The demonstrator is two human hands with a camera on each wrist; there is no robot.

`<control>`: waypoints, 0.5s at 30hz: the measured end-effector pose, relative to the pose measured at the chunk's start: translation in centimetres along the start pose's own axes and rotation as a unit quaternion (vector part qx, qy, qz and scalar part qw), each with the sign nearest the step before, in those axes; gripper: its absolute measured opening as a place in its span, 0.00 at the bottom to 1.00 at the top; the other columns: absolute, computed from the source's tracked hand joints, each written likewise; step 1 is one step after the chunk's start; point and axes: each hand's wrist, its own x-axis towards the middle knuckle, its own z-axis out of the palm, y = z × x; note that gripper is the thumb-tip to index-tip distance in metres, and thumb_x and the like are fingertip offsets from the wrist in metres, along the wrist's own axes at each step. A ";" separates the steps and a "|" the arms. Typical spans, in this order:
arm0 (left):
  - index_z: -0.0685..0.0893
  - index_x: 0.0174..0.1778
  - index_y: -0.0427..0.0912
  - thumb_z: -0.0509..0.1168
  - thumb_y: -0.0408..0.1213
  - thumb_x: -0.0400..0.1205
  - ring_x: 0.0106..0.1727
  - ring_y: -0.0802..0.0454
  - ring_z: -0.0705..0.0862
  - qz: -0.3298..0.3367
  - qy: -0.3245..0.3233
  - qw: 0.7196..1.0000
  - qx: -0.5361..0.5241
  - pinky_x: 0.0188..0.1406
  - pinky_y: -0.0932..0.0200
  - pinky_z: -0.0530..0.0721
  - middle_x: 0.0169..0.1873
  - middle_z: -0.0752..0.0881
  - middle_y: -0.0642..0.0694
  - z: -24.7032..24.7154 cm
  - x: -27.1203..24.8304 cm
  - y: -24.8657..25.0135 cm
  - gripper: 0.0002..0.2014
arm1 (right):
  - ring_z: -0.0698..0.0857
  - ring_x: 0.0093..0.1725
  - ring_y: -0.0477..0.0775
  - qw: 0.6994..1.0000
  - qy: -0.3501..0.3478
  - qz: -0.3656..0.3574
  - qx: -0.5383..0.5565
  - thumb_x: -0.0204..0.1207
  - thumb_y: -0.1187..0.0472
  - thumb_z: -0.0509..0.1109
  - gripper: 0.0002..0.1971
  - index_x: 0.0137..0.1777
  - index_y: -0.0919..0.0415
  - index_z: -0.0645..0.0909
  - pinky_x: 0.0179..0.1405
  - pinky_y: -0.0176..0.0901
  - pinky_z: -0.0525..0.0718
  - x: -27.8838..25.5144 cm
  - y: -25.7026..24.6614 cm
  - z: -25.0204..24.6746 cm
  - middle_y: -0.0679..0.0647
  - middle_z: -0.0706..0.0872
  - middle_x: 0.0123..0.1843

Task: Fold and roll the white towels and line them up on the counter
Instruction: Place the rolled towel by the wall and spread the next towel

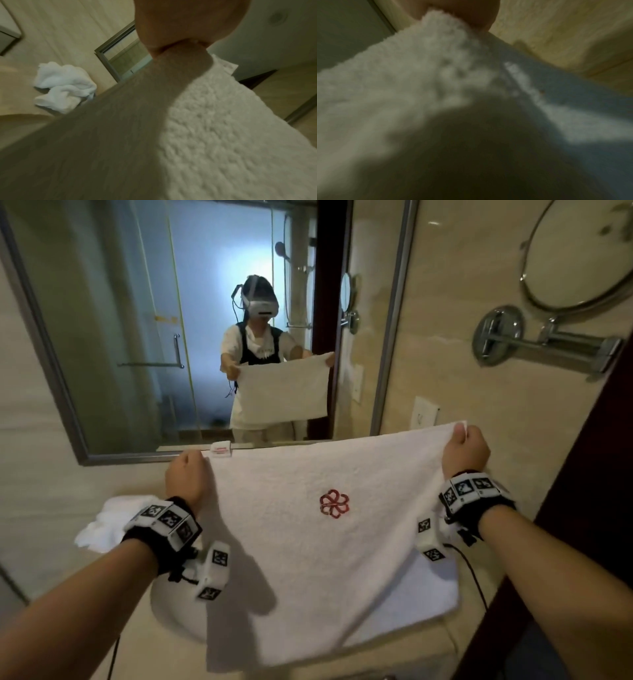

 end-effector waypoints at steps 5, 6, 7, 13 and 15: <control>0.81 0.42 0.25 0.50 0.35 0.83 0.52 0.33 0.80 -0.048 -0.148 0.983 0.101 0.52 0.46 0.75 0.47 0.83 0.25 3.5 -1.5 -6.5 0.19 | 0.79 0.43 0.66 0.985 -0.124 -0.003 -0.123 0.84 0.56 0.56 0.12 0.42 0.62 0.68 0.40 0.48 0.70 -1.5 6.5 1.9 0.75 0.83 0.50; 0.83 0.46 0.25 0.49 0.37 0.83 0.55 0.33 0.80 -0.069 -0.165 0.977 0.119 0.54 0.48 0.75 0.50 0.83 0.25 4.5 -1.9 -8.3 0.21 | 0.80 0.46 0.68 0.975 -0.163 0.004 -0.151 0.84 0.57 0.57 0.12 0.42 0.63 0.70 0.42 0.49 0.73 -1.9 8.5 2.7 0.75 0.83 0.51; 0.83 0.47 0.25 0.49 0.36 0.84 0.56 0.34 0.80 -0.090 -0.180 0.971 0.128 0.54 0.50 0.75 0.52 0.83 0.26 5.4 -2.5 -9.7 0.21 | 0.82 0.50 0.70 0.964 -0.199 0.008 -0.179 0.84 0.57 0.58 0.12 0.45 0.66 0.74 0.45 0.51 0.76 -2.4 10.4 3.6 0.75 0.84 0.53; 0.84 0.44 0.29 0.56 0.36 0.80 0.48 0.35 0.83 -0.187 -0.248 0.931 0.192 0.45 0.55 0.75 0.41 0.84 0.32 11.0 -3.7 -17.7 0.15 | 0.80 0.64 0.69 0.894 -0.343 0.061 -0.281 0.82 0.60 0.62 0.17 0.63 0.73 0.79 0.63 0.54 0.77 -5.2 20.0 10.2 0.70 0.82 0.64; 0.83 0.48 0.31 0.56 0.34 0.83 0.39 0.37 0.84 -0.235 -0.226 0.928 0.178 0.39 0.55 0.82 0.41 0.84 0.32 13.0 -3.1 -19.4 0.12 | 0.83 0.60 0.70 0.895 -0.341 0.096 -0.271 0.82 0.63 0.60 0.14 0.56 0.74 0.81 0.59 0.56 0.80 -5.2 22.4 12.9 0.72 0.84 0.59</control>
